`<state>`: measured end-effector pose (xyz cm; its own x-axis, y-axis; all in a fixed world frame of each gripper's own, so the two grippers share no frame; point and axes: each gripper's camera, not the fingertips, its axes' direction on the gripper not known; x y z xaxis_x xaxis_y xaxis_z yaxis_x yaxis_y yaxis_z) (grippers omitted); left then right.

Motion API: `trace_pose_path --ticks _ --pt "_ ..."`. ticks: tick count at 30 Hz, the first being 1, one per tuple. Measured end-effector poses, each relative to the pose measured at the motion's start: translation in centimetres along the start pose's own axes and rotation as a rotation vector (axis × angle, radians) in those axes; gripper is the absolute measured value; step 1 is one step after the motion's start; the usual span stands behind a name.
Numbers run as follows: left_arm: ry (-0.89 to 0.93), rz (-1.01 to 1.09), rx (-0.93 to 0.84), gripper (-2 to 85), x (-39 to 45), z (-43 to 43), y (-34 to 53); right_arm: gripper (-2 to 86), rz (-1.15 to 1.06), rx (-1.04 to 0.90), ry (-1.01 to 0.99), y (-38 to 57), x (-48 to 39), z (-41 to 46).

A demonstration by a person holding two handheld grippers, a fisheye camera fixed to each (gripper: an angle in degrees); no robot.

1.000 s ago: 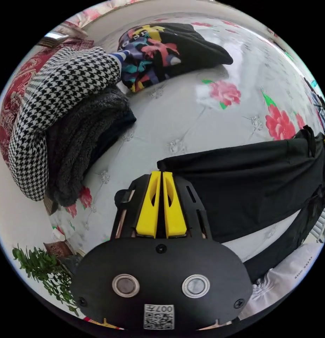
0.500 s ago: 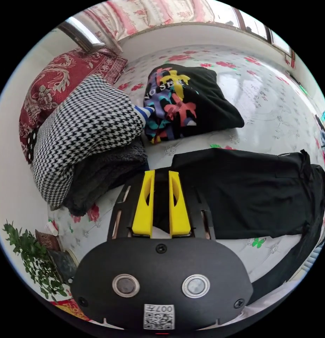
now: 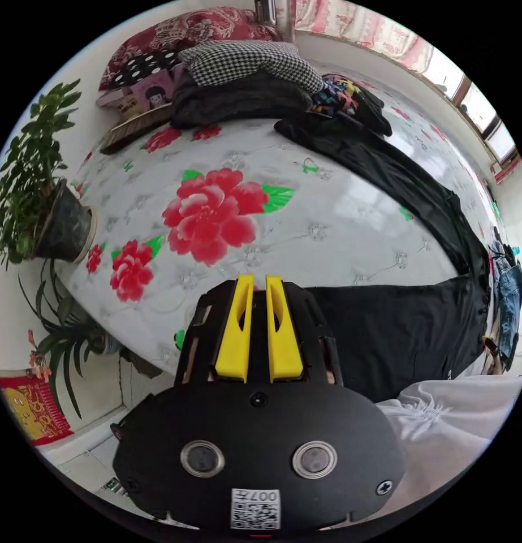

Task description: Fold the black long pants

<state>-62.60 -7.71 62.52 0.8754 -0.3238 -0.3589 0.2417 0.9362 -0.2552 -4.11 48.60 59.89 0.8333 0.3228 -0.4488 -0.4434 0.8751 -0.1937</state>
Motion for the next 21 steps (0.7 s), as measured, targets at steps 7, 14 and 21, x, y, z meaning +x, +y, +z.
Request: trace_pose_path --ticks 7,14,21 --pt "-0.018 -0.046 -0.125 0.1 -0.3 4.8 1.2 5.2 -0.039 -0.095 0.002 -0.6 0.9 2.5" --pt "0.014 0.185 0.025 2.0 5.5 2.0 -7.6 5.5 -0.148 0.111 -0.034 -7.5 -2.4 -2.2" --pt "-0.106 0.533 0.114 6.0 16.9 -0.7 -22.9 6.3 -0.292 0.14 0.008 -20.2 -7.4 -2.7"
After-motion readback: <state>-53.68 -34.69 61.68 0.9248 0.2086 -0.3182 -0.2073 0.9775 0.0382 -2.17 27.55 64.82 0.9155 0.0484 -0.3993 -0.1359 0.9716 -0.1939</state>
